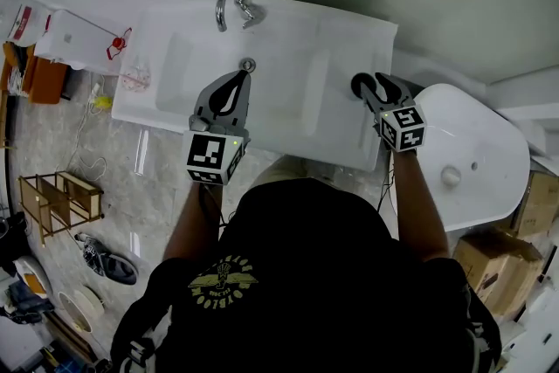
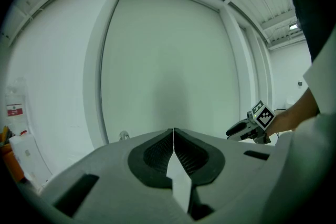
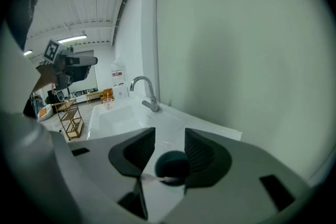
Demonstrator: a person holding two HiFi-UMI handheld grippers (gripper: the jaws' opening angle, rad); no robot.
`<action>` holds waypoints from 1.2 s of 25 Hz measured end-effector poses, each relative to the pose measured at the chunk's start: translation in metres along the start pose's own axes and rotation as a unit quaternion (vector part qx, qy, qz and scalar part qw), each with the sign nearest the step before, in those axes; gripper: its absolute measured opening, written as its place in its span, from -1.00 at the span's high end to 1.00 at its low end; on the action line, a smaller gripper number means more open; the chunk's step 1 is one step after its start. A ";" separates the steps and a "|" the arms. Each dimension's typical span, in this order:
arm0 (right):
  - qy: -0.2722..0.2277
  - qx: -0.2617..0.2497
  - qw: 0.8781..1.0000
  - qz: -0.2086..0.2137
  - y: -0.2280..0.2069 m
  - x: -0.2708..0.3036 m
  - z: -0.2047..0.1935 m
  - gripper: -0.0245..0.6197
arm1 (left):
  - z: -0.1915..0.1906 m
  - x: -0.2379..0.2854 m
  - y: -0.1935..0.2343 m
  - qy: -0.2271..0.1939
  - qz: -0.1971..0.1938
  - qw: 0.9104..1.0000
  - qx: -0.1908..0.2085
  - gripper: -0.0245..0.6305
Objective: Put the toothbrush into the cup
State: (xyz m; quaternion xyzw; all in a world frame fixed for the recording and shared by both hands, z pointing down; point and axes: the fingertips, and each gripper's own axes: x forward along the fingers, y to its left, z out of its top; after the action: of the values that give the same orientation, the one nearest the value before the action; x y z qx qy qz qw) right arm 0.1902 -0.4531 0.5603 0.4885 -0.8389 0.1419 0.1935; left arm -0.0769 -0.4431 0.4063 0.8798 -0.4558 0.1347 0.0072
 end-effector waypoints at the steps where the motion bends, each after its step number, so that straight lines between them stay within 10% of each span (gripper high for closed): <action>1: -0.008 0.001 1.000 0.000 0.001 -0.004 0.006 0.42 | 0.001 -0.001 -0.001 -0.001 0.000 1.000 -0.001 0.88; 30: -0.210 -0.031 0.972 -0.100 0.016 -0.205 0.122 0.89 | 0.051 -0.038 -0.042 -0.053 -0.001 0.999 0.001 0.88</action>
State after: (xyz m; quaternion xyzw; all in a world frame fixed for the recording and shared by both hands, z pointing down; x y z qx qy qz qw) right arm 0.2451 -0.3406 0.3569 0.5827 -0.8116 -0.0097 0.0416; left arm -0.0524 -0.3949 0.3530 0.8862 -0.4546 0.0878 -0.0179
